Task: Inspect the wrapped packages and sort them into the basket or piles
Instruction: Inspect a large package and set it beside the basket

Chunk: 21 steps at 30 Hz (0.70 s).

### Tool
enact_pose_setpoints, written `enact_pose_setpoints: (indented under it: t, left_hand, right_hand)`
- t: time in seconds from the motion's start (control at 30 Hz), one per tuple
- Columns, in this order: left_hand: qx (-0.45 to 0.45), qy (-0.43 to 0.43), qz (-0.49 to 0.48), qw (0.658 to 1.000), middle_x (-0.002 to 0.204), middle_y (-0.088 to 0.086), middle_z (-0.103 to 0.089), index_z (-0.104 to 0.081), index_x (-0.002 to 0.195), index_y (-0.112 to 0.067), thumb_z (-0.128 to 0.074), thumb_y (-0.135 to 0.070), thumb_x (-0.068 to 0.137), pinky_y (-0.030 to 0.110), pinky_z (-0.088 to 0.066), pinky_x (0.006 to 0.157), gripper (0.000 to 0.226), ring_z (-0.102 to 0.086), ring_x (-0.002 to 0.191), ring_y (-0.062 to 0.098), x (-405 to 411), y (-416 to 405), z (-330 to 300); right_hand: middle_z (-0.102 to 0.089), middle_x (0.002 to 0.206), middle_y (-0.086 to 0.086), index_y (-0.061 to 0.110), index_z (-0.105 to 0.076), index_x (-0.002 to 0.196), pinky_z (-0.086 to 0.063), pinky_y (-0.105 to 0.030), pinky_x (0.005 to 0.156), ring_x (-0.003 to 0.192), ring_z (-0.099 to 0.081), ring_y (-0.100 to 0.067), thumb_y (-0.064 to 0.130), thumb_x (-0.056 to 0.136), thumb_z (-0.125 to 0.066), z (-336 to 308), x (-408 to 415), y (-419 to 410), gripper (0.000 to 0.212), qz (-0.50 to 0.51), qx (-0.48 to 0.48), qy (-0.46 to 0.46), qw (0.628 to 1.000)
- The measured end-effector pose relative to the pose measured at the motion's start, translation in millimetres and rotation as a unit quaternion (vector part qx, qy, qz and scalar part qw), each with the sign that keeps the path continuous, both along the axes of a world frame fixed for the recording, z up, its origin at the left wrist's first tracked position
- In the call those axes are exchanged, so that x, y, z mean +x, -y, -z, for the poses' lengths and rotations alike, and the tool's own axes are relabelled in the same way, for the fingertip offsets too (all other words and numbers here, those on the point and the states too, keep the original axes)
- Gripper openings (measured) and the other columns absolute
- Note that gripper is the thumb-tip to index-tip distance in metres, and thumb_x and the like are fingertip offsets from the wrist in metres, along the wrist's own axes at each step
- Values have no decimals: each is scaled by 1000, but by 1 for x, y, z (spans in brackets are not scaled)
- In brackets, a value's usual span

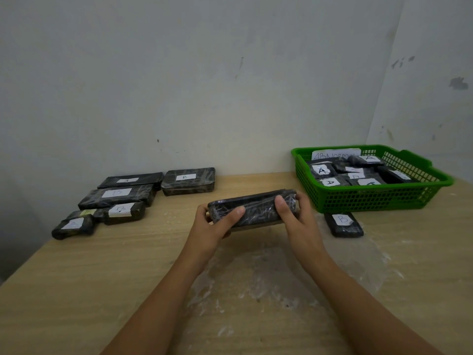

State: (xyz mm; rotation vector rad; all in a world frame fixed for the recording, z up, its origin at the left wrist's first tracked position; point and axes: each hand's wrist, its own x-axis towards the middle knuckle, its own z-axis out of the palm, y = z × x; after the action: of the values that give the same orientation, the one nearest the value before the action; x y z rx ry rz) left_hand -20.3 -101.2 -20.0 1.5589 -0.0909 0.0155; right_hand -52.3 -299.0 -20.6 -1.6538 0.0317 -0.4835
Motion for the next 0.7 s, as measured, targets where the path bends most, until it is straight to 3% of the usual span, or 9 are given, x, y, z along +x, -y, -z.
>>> enact_pose_setpoints:
  t: [0.07,0.17,0.27,0.33,0.43,0.53,0.7]
  left_hand:
    - [17,-6,-9,1000,122,2,-68,-55,122,-27,-89,-79,38,46,-61,93,105,-72,106,19,0,2,2]
    - [17,-6,-32,999,118,1,-70,-57,120,-27,-88,-80,36,47,-61,92,103,-72,104,18,0,4,3]
    - [26,10,-55,998,113,0,-73,-62,115,-28,-86,-85,33,49,-60,92,102,-73,103,19,2,1,3]
    - [14,10,-57,998,111,3,-74,-65,113,-26,-87,-84,33,51,-60,91,101,-73,102,21,3,-2,1]
    - [0,4,-55,999,111,6,-74,-65,113,-23,-87,-83,29,51,-61,90,106,-74,101,22,3,-3,-2]
    - [7,-4,-47,999,112,2,-74,-64,117,-25,-88,-82,29,49,-61,90,107,-74,101,20,1,-1,-1]
    - [9,-10,-56,998,111,0,-75,-64,117,-25,-90,-73,40,46,-62,90,95,-74,100,17,1,-2,-4]
  right_hand:
    - [-73,97,17,28,-53,130,-51,-20,79,93,-68,5,49,96,-61,3,1,0,40,6,-14,5,1000]
    - [-73,99,15,30,-51,132,-55,-24,84,93,-68,5,55,94,-58,4,1,-1,45,-3,-28,3,1000]
    - [-69,102,19,33,-47,135,-46,-6,74,90,-61,18,59,94,-49,1,-2,-2,49,-13,-41,-4,999]
    - [-68,102,26,36,-46,136,-42,-5,74,93,-58,22,61,94,-41,-3,-3,-2,49,-20,-49,-3,999]
    - [-69,103,32,36,-51,131,-49,-20,85,98,-64,12,53,98,-47,-4,0,0,37,-22,-33,3,999]
    - [-74,103,20,30,-57,128,-57,-37,94,100,-69,1,47,97,-58,-1,2,-1,36,-12,-1,16,1000]
    - [-73,116,8,39,-58,125,-56,-34,95,109,-68,-2,72,85,-64,-3,-1,-2,52,-15,-12,10,1000]
